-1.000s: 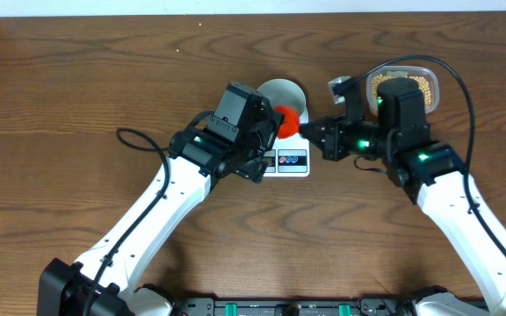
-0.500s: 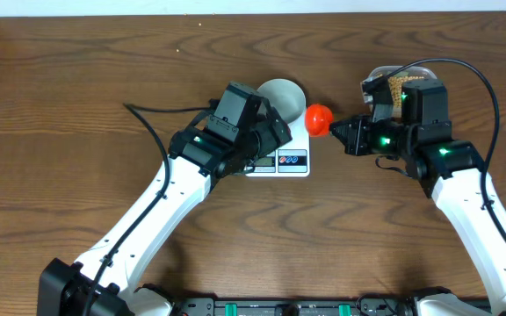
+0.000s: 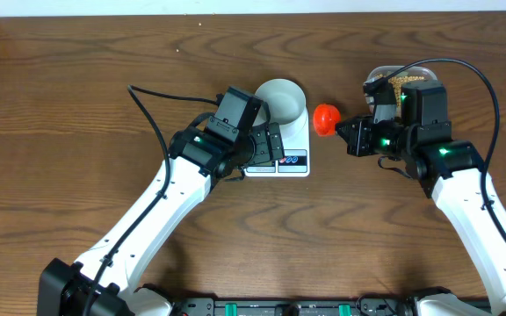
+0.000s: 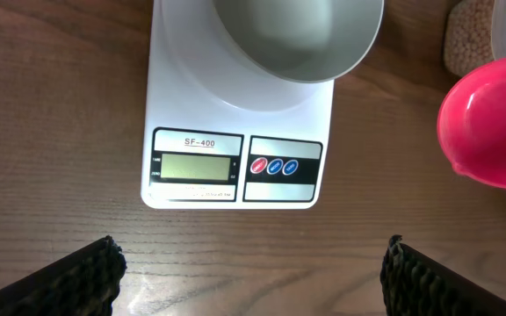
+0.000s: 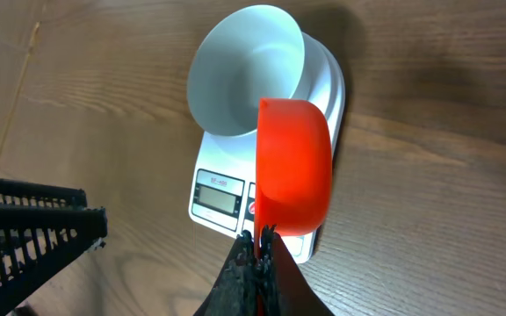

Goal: Scoop item into bowl and weigh 50g on scale
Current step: 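Carry the red scoop with the right gripper toward the soybean tub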

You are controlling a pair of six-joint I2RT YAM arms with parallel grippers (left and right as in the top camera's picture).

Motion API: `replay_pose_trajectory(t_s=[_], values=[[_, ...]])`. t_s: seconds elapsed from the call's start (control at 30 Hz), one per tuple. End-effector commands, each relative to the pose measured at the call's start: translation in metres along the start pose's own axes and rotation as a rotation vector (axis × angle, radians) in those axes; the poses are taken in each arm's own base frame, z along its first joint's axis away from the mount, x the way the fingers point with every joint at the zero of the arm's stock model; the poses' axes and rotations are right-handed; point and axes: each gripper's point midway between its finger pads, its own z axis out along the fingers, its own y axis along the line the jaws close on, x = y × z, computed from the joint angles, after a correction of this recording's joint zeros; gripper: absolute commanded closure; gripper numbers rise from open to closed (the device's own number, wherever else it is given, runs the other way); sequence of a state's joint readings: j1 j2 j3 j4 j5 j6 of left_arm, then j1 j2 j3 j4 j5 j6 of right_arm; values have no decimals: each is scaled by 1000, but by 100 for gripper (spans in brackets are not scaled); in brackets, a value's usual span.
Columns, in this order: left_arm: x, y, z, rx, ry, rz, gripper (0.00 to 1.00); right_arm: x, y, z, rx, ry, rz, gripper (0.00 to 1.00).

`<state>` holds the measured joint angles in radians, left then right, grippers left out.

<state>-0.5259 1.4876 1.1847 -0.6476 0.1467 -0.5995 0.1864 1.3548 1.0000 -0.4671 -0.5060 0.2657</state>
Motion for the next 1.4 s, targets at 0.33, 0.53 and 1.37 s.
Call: replay_pose_trajectory(t_s=[0.33, 0.53, 1.37], values=[[8, 12, 3, -55, 30, 20, 5, -13, -13, -6, 30, -38, 37, 99], [10, 14, 3, -66, 38, 22, 5, -16, -13, -7, 28, -47, 41, 99], [-5, 8, 3, -48, -31, 28, 54, -85, -89, -96, 224, -321, 116, 99]])
